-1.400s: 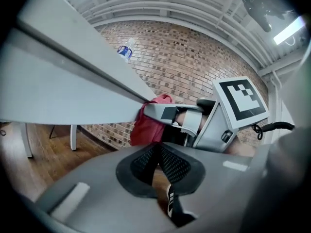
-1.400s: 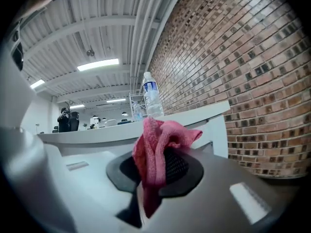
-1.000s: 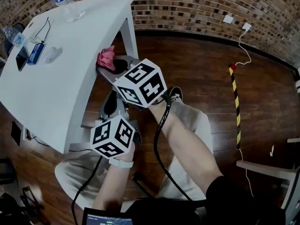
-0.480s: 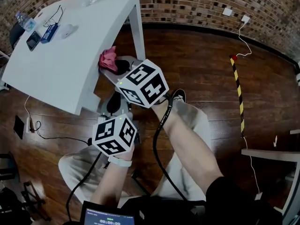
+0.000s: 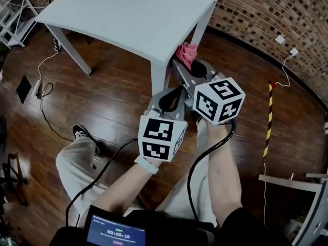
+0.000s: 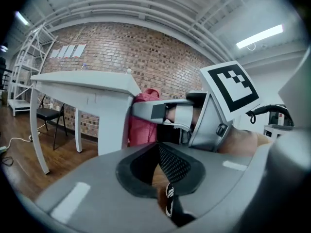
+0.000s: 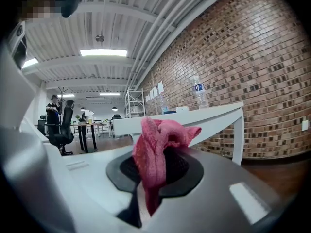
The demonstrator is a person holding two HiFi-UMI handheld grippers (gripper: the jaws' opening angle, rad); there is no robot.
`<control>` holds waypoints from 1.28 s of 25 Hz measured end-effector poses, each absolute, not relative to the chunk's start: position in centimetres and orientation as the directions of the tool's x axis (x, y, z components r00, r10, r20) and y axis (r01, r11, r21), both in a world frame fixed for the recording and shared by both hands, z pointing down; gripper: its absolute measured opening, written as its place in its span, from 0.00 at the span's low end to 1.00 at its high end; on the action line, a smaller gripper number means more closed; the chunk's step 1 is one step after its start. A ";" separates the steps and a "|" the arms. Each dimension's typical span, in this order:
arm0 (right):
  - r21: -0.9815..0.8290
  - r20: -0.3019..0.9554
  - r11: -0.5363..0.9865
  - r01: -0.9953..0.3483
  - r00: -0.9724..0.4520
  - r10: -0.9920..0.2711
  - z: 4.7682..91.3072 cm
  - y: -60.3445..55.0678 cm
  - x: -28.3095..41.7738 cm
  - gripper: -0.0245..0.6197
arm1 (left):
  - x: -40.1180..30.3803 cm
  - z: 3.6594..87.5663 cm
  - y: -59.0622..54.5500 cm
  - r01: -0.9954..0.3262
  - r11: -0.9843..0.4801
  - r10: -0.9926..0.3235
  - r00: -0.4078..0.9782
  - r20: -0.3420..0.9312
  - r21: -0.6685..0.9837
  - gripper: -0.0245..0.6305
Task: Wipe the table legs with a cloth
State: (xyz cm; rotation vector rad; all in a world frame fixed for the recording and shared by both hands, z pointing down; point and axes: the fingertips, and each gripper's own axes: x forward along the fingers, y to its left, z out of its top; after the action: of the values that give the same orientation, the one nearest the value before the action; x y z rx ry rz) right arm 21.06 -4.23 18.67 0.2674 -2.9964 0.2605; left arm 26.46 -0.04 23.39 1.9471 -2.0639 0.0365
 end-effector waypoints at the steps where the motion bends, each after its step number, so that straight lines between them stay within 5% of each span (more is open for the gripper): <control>1: -0.157 0.135 0.967 -0.199 -0.975 -0.179 18.5 -3.3 21.1 0.12 | 26.4 23.2 1.1 -0.982 0.061 -0.972 -0.018 0.232 0.180 0.04; 11: -0.222 0.158 0.925 -0.308 -0.948 -0.277 22.3 -0.2 21.5 0.12 | 26.3 26.3 5.5 -0.981 -0.036 -0.954 0.091 0.287 0.191 0.04; 32: -0.344 0.248 0.893 -0.292 -0.945 -0.213 36.8 0.3 20.9 0.12 | 25.3 39.8 6.0 -0.980 -0.030 -0.874 0.121 0.471 0.195 0.04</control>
State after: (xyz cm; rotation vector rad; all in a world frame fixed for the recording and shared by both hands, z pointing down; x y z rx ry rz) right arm 20.88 0.25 36.79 0.3849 -2.8554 0.5657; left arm 25.29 6.05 39.84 1.9410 -1.7897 0.3033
